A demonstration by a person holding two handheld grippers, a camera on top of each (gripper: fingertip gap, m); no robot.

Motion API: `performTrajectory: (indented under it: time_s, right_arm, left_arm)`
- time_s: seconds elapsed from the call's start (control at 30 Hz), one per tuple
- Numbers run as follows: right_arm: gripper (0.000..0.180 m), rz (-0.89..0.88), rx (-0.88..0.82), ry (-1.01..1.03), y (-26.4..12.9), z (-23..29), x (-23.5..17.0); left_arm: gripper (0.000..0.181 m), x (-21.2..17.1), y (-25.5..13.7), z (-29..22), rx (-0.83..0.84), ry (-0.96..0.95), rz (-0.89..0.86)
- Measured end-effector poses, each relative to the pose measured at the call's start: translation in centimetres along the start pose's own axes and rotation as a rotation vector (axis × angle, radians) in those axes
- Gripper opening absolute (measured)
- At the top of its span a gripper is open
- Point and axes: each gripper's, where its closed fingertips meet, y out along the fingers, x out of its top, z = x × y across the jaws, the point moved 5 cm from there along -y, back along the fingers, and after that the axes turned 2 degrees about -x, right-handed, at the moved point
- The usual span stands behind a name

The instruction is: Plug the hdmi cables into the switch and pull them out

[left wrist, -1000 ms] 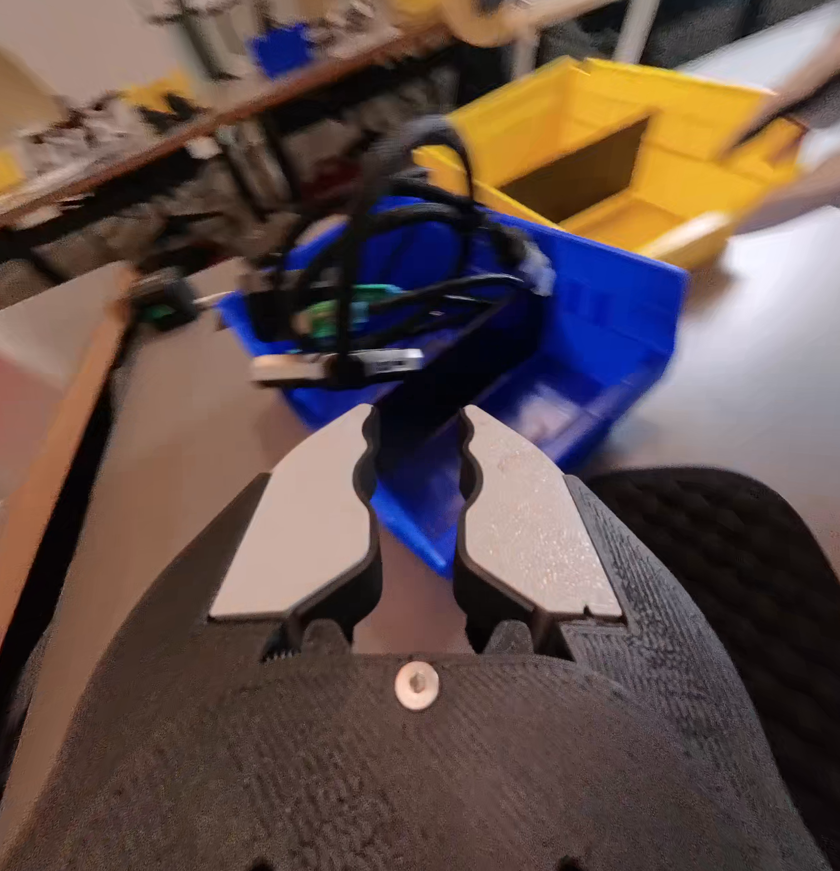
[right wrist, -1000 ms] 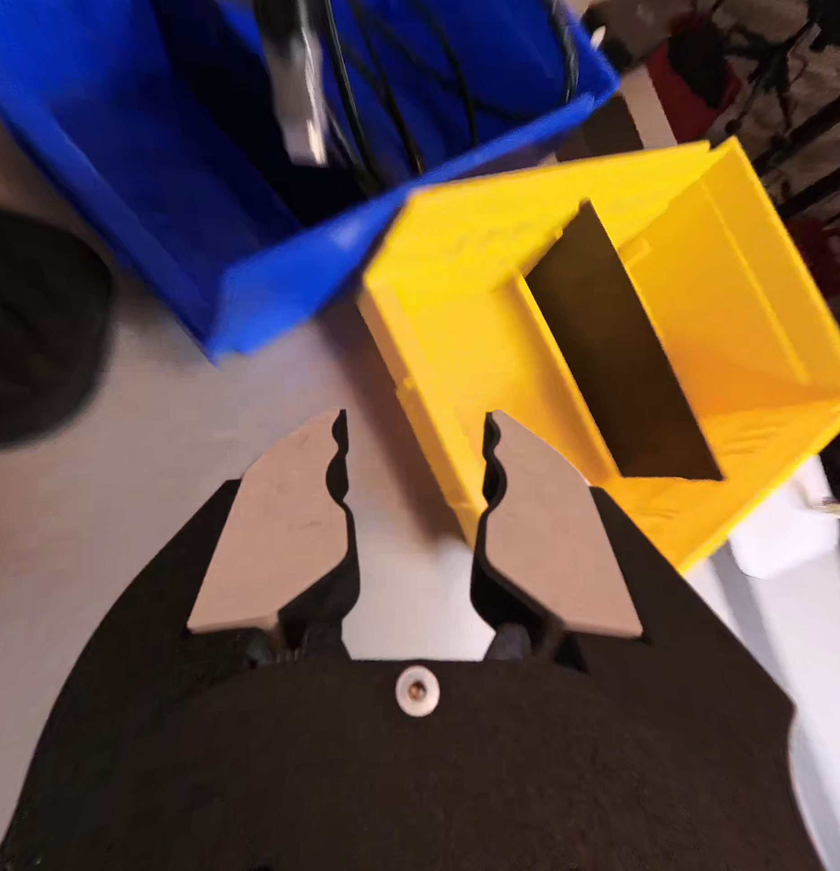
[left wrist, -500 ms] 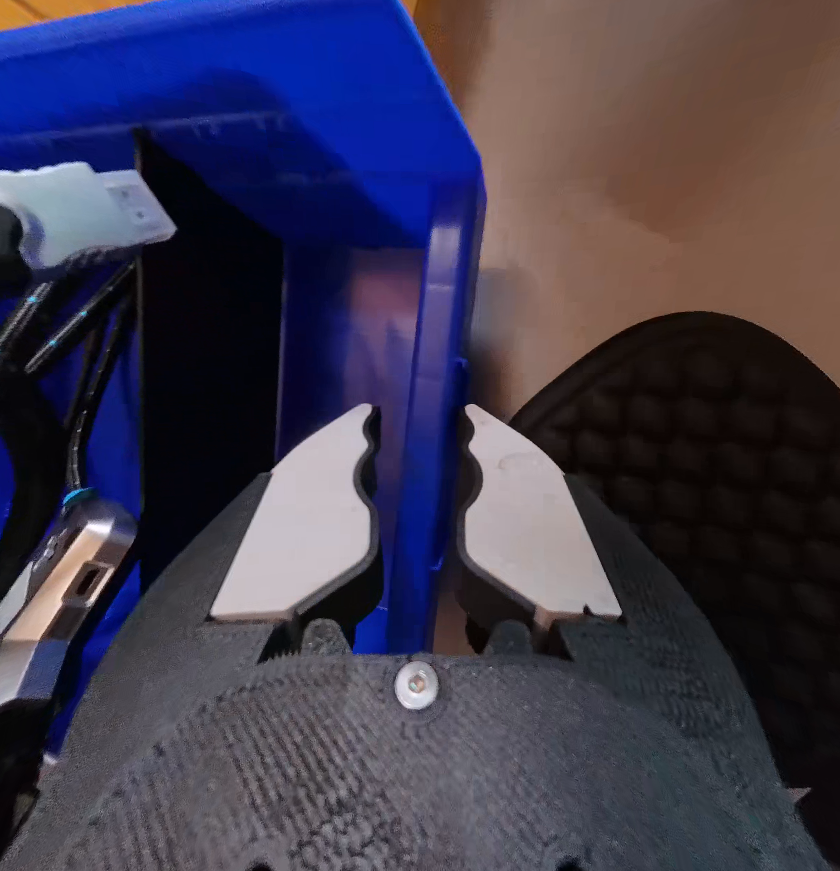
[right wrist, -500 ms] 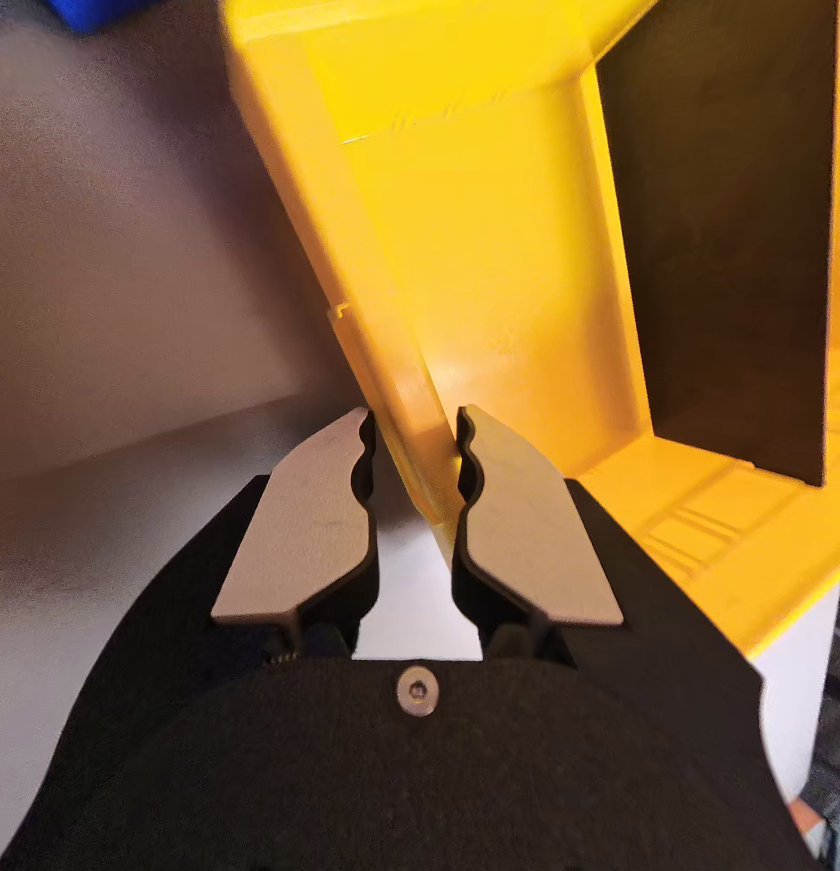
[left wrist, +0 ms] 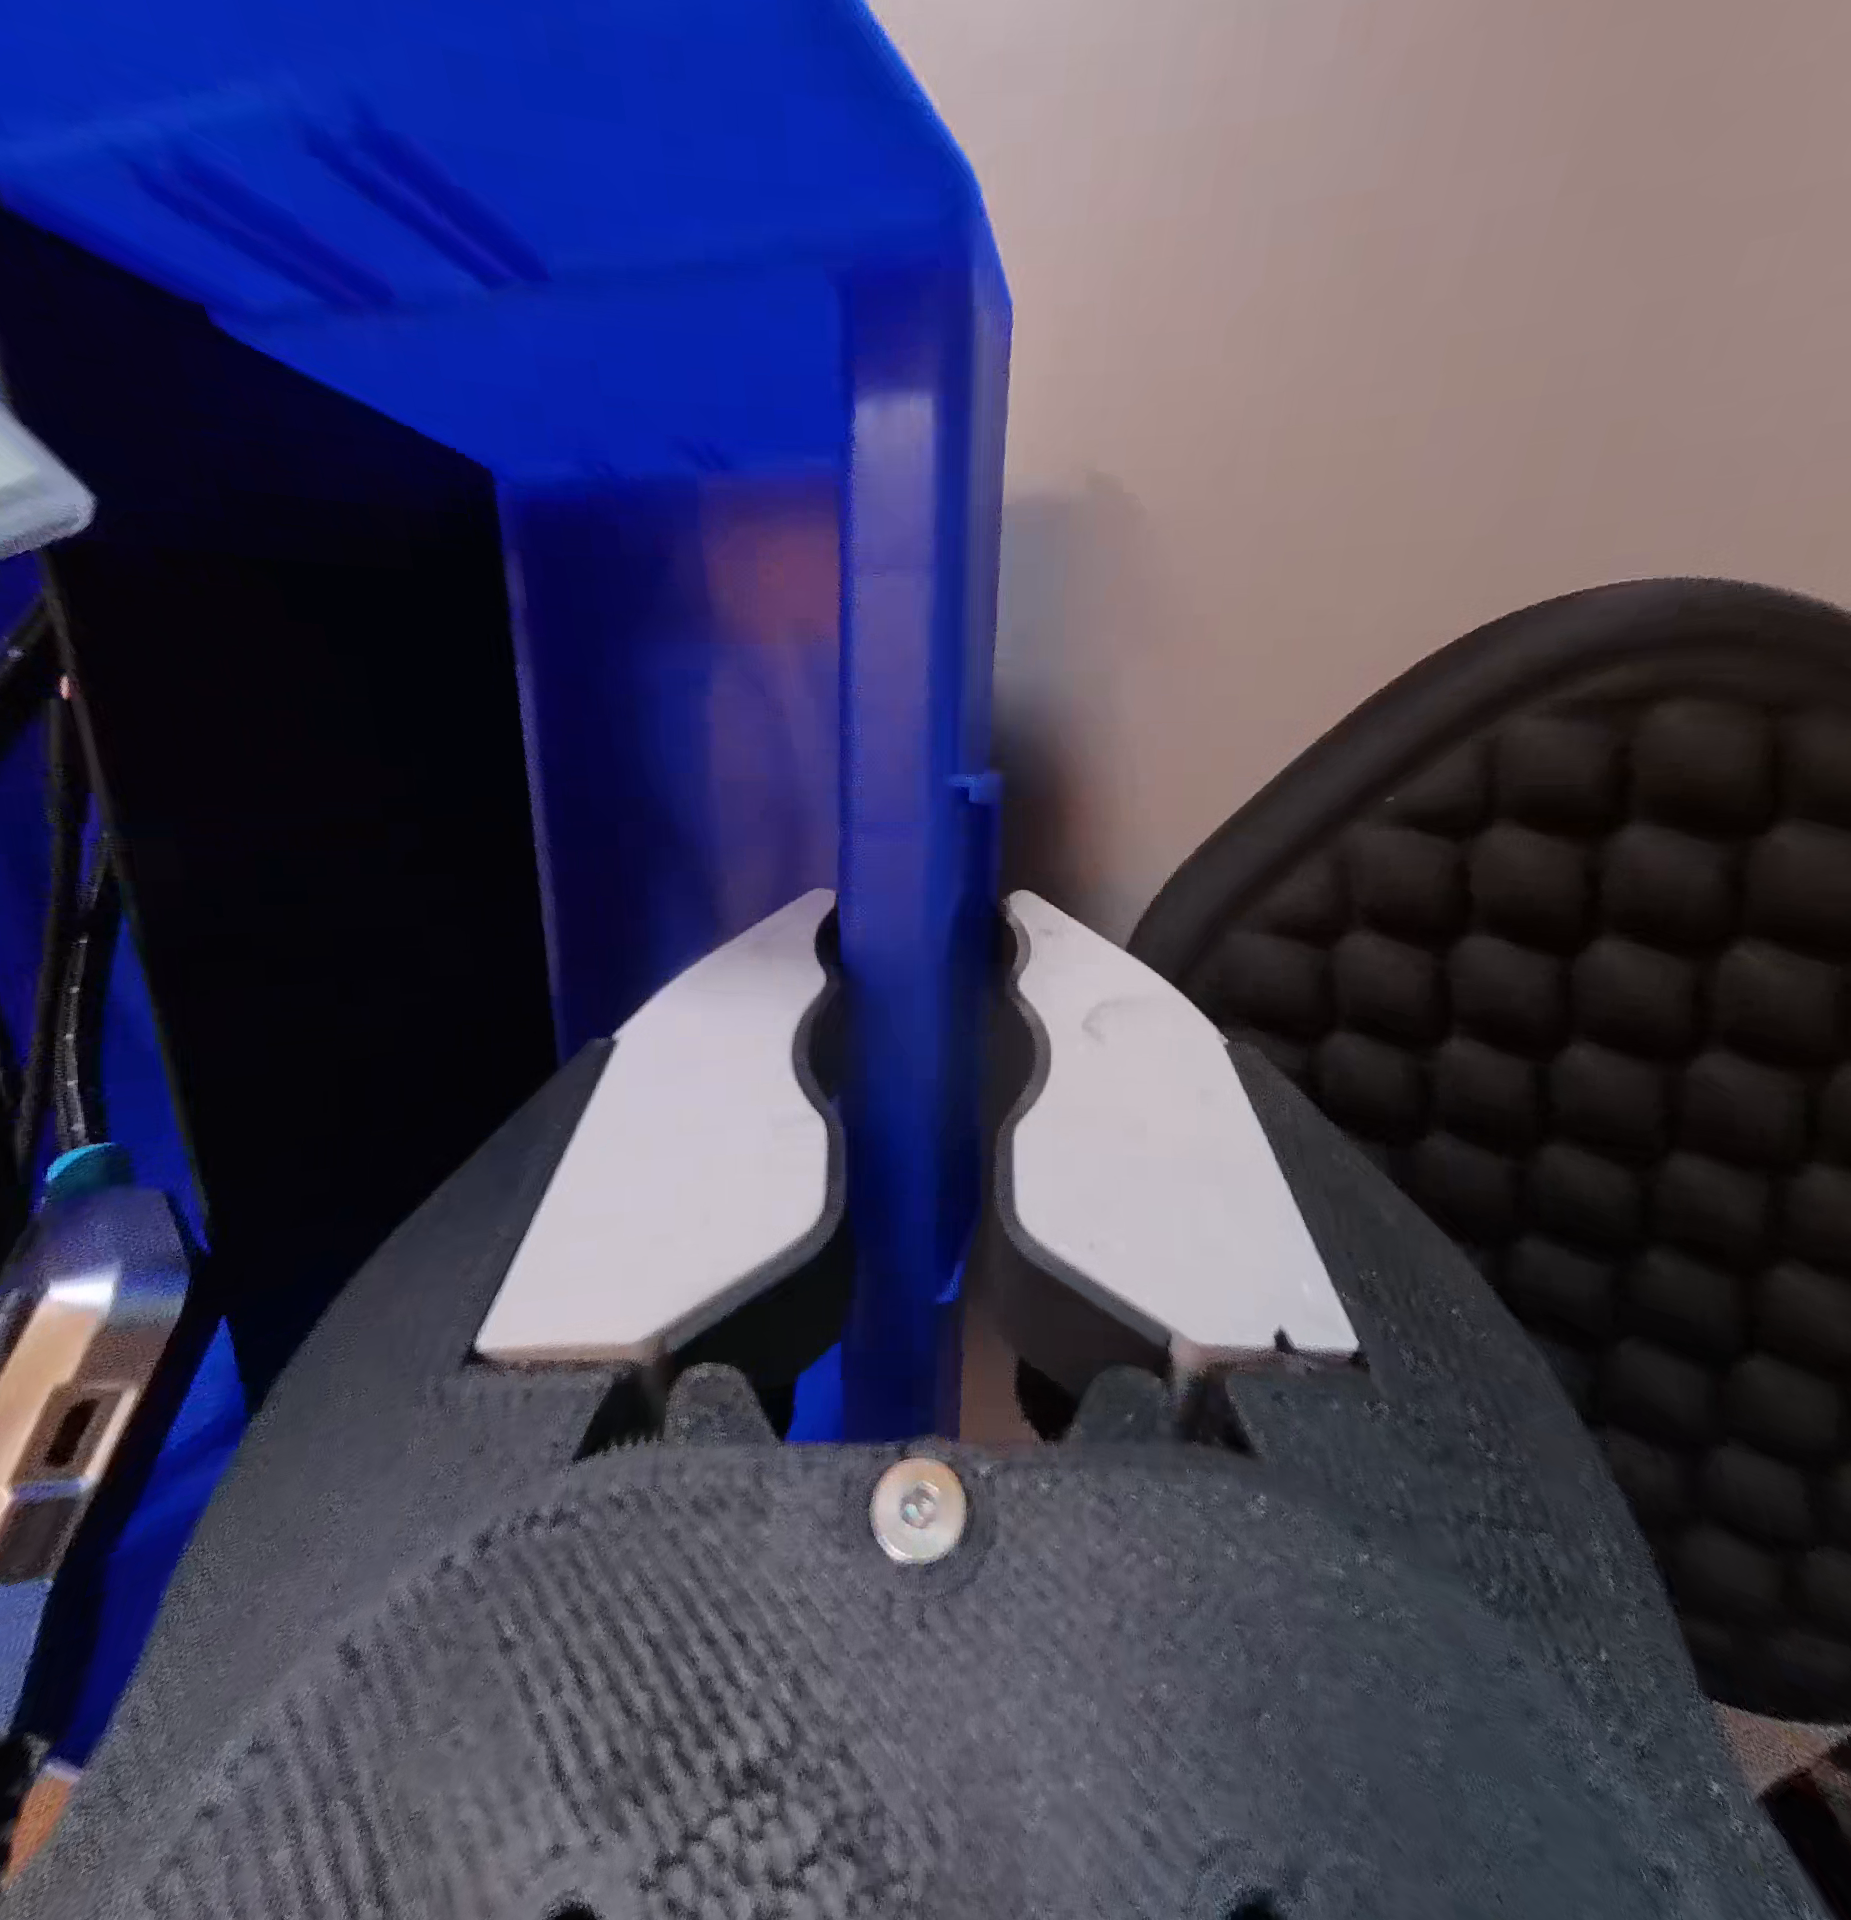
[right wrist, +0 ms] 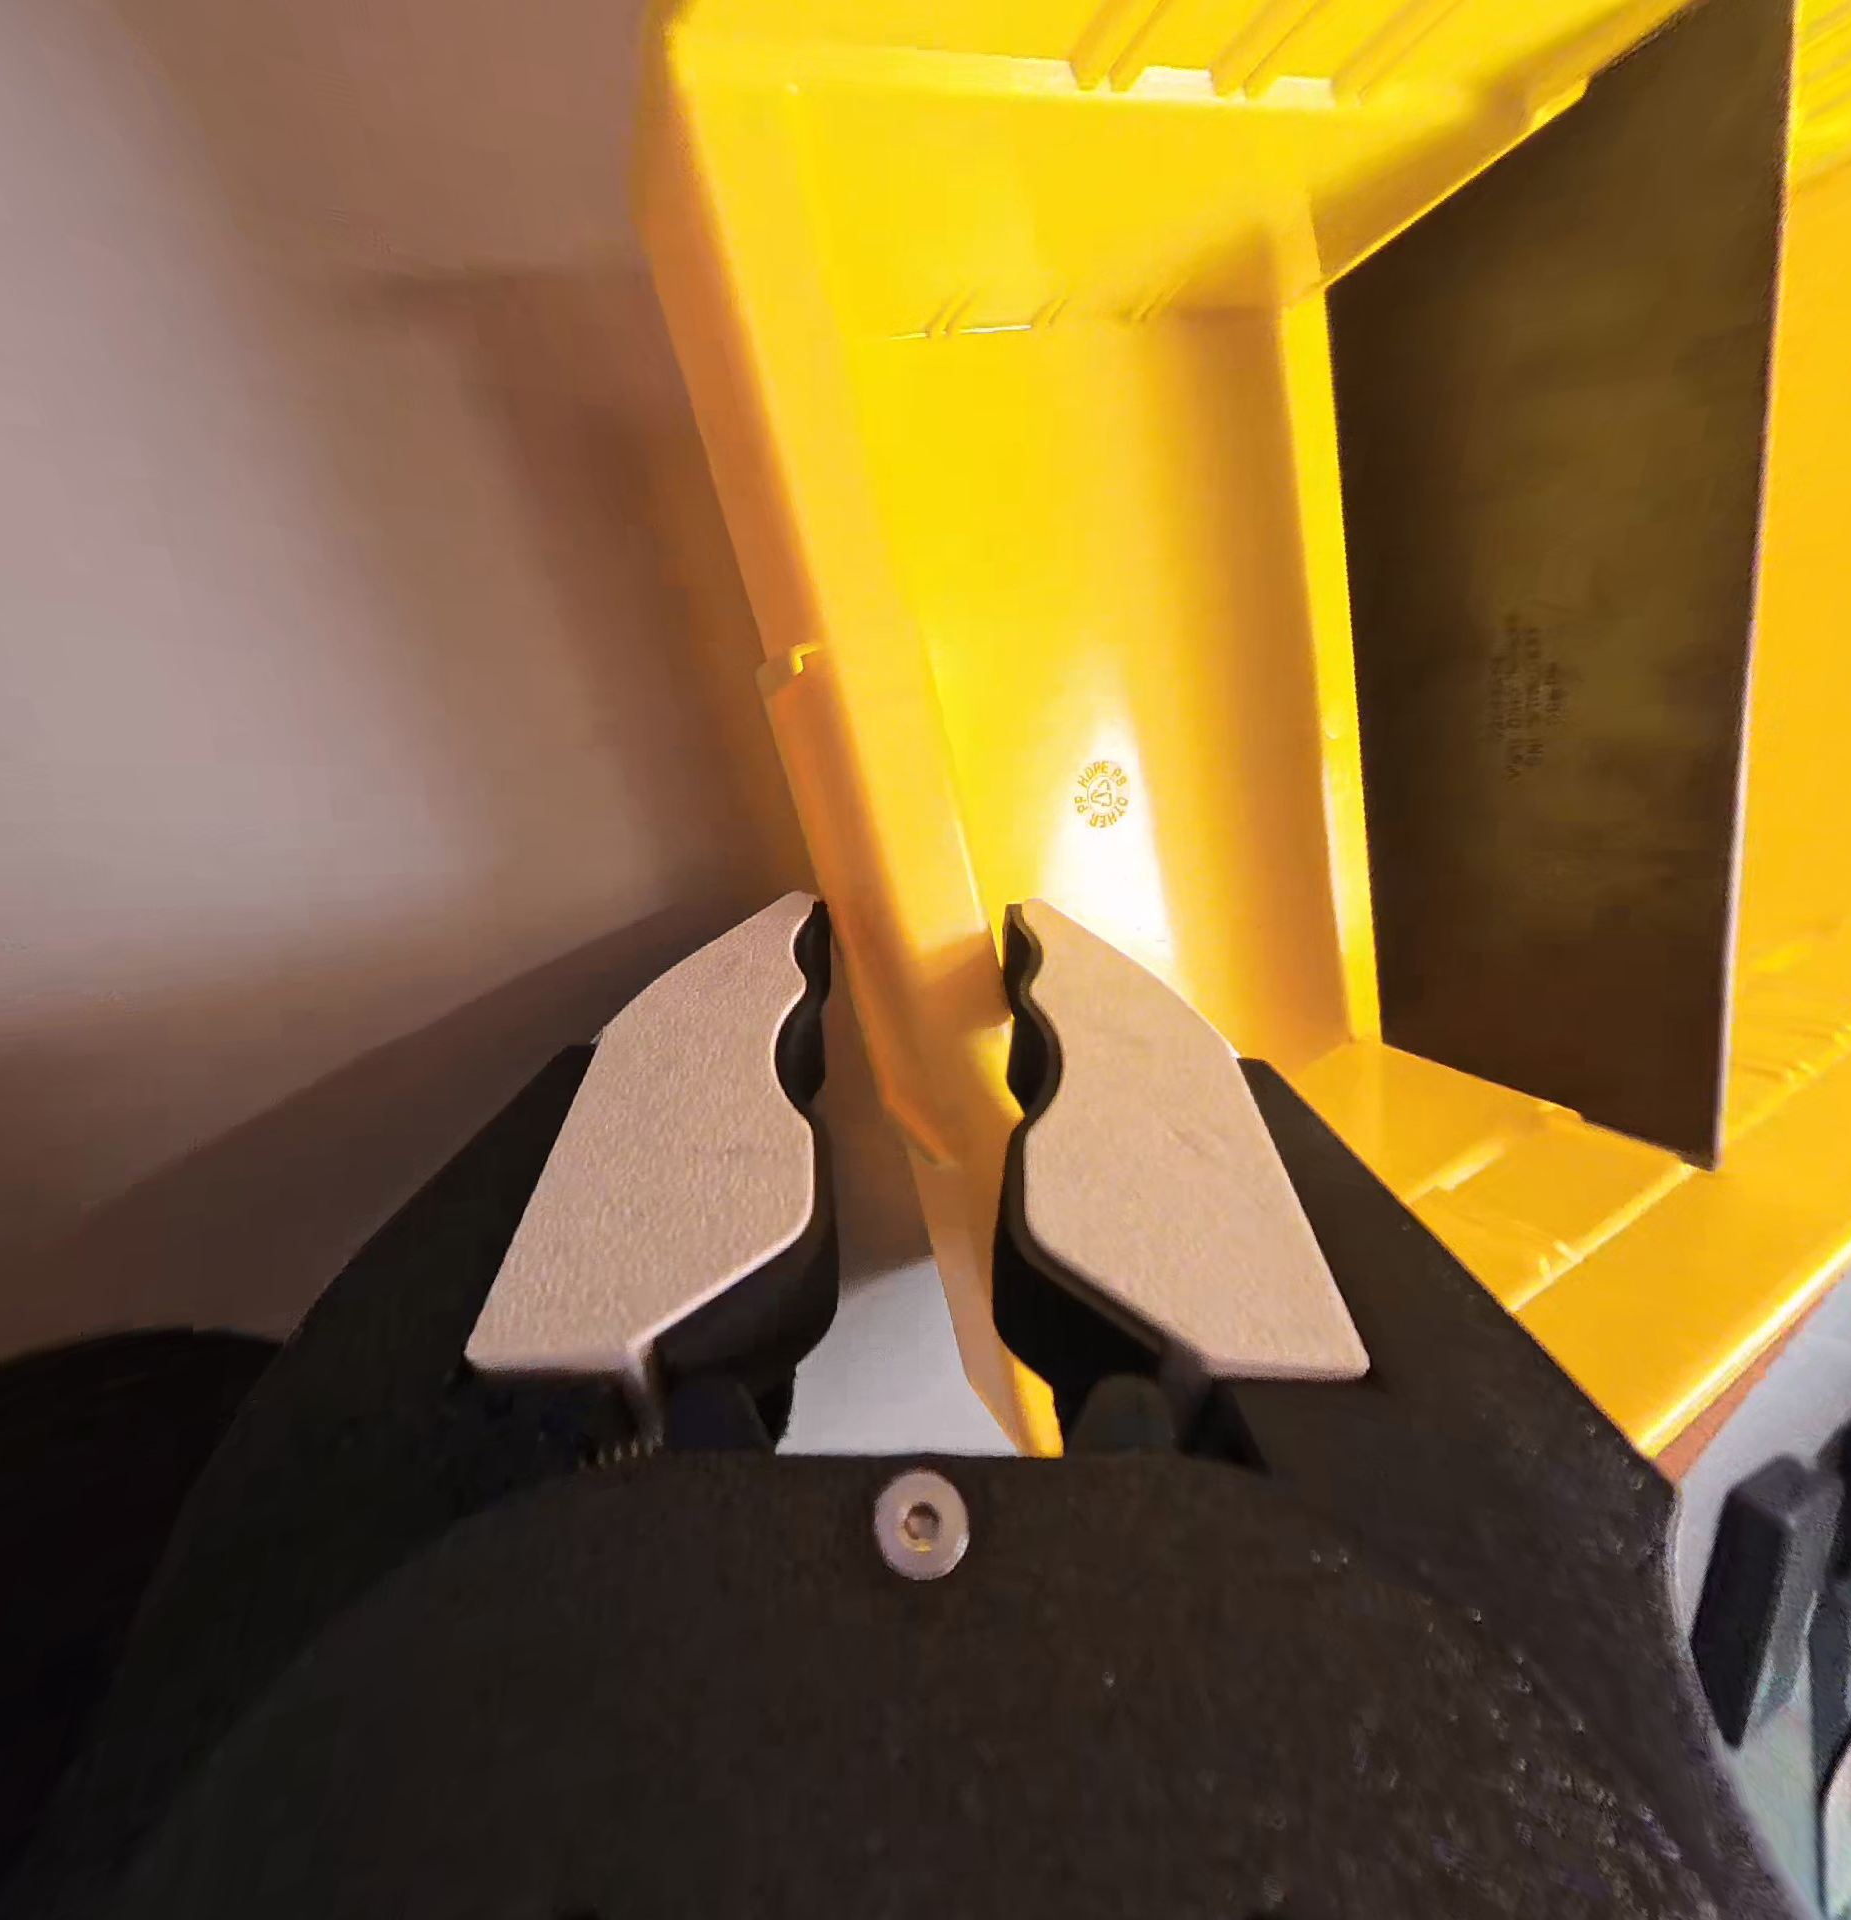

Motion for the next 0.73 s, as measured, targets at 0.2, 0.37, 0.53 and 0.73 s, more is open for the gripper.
performTrajectory:
  time_s: [0.2,0.37,0.53,0.73]
  right_arm:
    - [0.031,0.043,-0.061,0.064,0.9,-4.3,-3.7]
    - [0.031,0.062,-0.106,0.130,2.7,-8.5,-4.9]
    - [0.040,-0.155,-0.126,0.306,0.5,-9.5,-2.9]
    - [0.036,-0.504,-0.122,0.521,-2.5,-8.5,-0.1]
  left_arm:
    - [0.027,0.4,0.8,2.6,0.019,0.033,-0.013]
    - [0.027,1.2,2.2,6.9,0.055,0.051,-0.028]
    - [0.029,2.4,1.2,9.5,0.142,0.017,-0.057]
    - [0.027,8.5,-4.4,8.6,0.069,-0.067,-0.389]
